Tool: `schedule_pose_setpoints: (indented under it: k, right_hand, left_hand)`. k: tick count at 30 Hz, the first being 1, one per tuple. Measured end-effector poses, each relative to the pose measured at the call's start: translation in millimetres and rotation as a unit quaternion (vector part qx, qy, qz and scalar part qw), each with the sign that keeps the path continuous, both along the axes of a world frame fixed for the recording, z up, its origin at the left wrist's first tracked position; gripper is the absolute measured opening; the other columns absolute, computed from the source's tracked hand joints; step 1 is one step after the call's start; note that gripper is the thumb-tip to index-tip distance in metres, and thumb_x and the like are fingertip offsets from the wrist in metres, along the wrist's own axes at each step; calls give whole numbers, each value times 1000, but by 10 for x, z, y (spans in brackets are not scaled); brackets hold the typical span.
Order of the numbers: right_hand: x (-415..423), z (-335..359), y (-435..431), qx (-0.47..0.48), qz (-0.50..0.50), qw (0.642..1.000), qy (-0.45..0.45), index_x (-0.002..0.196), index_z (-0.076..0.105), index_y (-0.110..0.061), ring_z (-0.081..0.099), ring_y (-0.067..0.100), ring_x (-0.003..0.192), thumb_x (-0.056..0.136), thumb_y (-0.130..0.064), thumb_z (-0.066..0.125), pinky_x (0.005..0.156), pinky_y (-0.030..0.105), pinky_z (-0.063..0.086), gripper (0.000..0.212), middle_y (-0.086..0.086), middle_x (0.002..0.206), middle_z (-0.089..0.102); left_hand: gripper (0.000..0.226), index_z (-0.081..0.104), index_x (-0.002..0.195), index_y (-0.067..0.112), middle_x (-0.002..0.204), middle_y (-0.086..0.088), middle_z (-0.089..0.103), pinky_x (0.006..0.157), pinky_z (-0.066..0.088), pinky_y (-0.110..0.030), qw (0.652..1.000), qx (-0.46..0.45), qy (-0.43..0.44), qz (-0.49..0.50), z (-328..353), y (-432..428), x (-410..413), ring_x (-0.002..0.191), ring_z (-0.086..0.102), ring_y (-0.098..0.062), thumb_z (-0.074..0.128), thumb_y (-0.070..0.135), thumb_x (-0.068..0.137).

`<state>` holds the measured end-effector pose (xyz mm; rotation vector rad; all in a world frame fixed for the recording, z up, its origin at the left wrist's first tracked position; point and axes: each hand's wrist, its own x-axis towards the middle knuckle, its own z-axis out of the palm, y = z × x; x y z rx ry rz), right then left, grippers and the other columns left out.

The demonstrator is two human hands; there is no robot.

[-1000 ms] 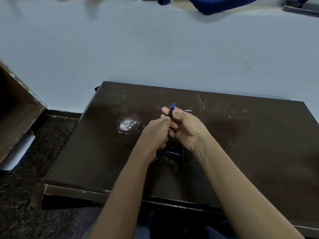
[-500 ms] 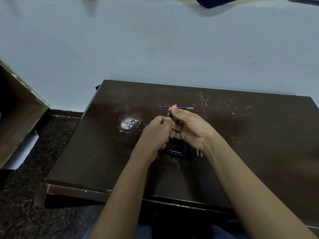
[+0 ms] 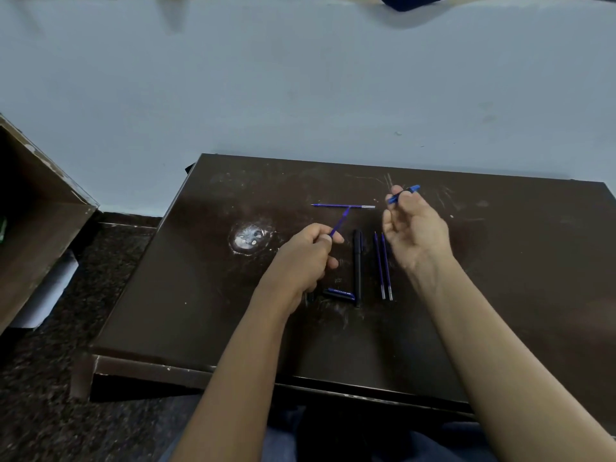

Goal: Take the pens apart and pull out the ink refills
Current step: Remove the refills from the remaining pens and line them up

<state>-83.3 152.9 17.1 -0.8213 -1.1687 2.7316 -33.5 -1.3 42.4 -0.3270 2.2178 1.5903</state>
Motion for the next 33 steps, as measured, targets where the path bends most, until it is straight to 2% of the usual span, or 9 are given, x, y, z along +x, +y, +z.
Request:
schedule_pose_setpoints:
  k: [3,6,9,12,16,23,26,29,33]
  right_hand:
    - [20,-42,59,358,122,925,24,92,67,-18,60,13,71,80,-5,70,69,27,50,17,4,83,69]
    - [124,-89,-73,605,356,712,36,88,71,-18,56,2,65,80,-6,68,59,7,43,15,-5,74,65]
    - [197,-218,-241,687,454,567,30,94,69,-19,63,14,83,83,-10,64,75,20,50,15,2,96,67]
    - [196,-285,-307,712,479,514,-1,98,68,-24,63,23,96,85,-14,62,87,38,54,17,4,110,64]
    - [203,-310,-321,726,484,488,-8,102,67,-26,62,25,99,86,-18,62,87,41,54,18,6,113,62]
    - [201,-306,-302,717,475,511,1,104,68,-23,62,21,100,89,-16,59,89,34,52,19,4,111,65]
    - [171,-147,-240,623,379,684,3,97,73,-16,63,15,88,89,-15,58,77,23,47,17,0,93,70]
    - [178,77,-225,313,350,883,-28,101,70,-11,66,14,79,93,-21,58,74,26,52,18,2,87,72]
    - [198,153,-306,169,339,924,-42,98,67,-15,68,9,74,89,-17,63,75,26,53,10,1,80,71]
  left_hand:
    - [27,58,94,30,73,0,54,42,28,-20,999,-7,14,46,-38,-29,-31,52,39,-7,32,25,100]
    - [29,56,87,33,74,1,55,46,28,-22,996,-9,36,80,-59,-26,-51,52,41,-6,33,23,100]
    - [28,58,90,31,77,2,55,47,29,-22,995,-10,46,88,-68,-31,-53,51,42,-4,33,22,100]
    - [27,58,94,30,79,2,55,49,30,-23,995,-8,49,90,-71,-40,-56,51,43,-4,33,23,101]
    - [27,58,95,30,76,3,56,50,30,-24,995,-3,50,92,-76,-42,-59,52,43,-4,33,23,101]
    - [27,59,97,30,76,2,56,50,30,-24,995,-1,47,88,-78,-42,-58,53,44,-5,33,22,100]
    - [26,58,96,30,78,3,56,50,31,-24,995,-3,49,84,-80,-38,-65,53,44,-4,33,23,100]
    - [24,57,98,28,77,3,57,50,31,-24,996,-9,51,67,-83,-36,-57,54,44,-4,33,24,100]
    - [20,56,98,27,76,2,57,48,30,-23,999,-15,29,30,-71,-34,-34,54,44,-5,35,26,99]
